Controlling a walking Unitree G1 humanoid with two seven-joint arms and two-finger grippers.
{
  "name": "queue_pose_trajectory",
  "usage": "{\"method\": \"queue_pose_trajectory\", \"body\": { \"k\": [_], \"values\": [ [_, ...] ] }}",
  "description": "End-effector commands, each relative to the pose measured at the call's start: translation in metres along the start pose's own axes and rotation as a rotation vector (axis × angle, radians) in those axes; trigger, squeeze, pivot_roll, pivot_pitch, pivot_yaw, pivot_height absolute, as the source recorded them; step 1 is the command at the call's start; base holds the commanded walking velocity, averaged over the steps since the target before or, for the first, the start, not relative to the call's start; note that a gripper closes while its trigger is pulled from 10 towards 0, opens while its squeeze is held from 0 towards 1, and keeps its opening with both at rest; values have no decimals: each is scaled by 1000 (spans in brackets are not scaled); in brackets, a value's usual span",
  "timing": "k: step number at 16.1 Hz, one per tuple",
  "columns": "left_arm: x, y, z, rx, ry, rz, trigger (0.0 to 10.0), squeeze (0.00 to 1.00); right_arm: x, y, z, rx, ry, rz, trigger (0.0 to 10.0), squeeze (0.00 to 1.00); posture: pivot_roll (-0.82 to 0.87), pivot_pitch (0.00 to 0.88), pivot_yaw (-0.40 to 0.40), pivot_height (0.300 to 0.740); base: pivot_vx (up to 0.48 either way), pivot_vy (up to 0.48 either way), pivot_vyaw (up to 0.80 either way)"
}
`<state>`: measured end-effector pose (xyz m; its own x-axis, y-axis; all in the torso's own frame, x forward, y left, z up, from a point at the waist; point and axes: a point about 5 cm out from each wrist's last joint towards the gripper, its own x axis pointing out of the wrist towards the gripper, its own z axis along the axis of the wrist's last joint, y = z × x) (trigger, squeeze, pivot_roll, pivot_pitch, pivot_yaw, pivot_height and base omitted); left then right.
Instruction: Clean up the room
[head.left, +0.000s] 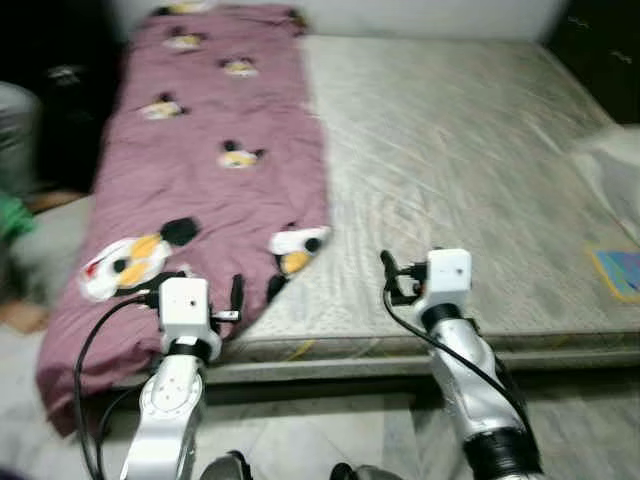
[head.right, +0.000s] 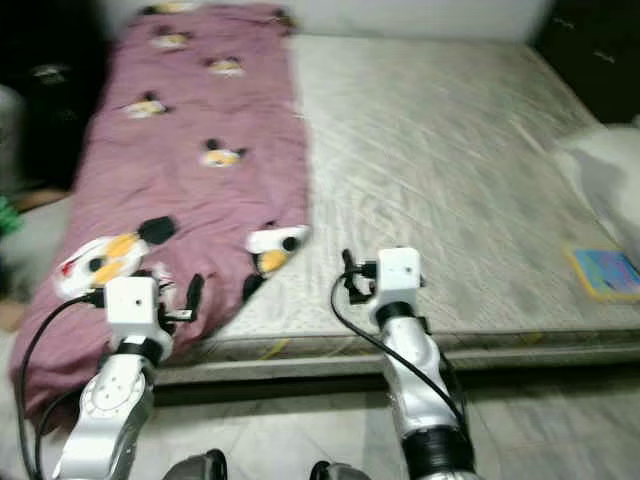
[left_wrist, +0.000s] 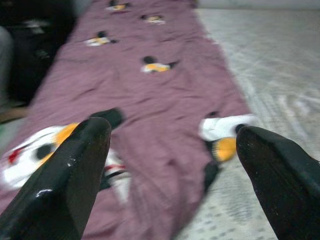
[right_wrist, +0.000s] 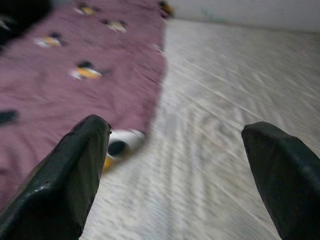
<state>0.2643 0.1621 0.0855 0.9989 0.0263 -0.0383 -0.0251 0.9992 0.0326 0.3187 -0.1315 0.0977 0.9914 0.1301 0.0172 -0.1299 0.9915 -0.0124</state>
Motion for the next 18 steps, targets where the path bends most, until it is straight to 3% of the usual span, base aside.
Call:
{"method": "queue_pose_trajectory", "body": {
  "k": [1, 4, 9, 14, 18],
  "values": [
    [-1, -2, 1, -5, 4, -3, 10000, 0, -3, -6, -5, 2, 19, -19, 10000, 0, 37, 144, -61, 740, 0, 0, 0],
    [-1, -1, 1, -10, 4, -1, 10000, 0, -3, -7, -6, 4, 19, -25, 10000, 0, 37, 150, -61, 740, 0, 191, 0],
    [2, -3, 2, -24, 7, -4, 10000, 0, -1, -4, -5, 1, 14, -24, 10000, 0, 33, 159, -50, 740, 0, 480, 0],
    [7, -9, 6, -28, -4, -17, 10000, 0, 6, 14, 2, 20, -14, 24, 10000, 0, 18, 168, -40, 740, 0, 480, 0],
    [6, -8, 5, -34, 2, -10, 10000, 0, 6, 12, 0, 13, -7, 20, 10000, 0, 23, 169, -45, 740, 0, 480, 0]
  ]
}}
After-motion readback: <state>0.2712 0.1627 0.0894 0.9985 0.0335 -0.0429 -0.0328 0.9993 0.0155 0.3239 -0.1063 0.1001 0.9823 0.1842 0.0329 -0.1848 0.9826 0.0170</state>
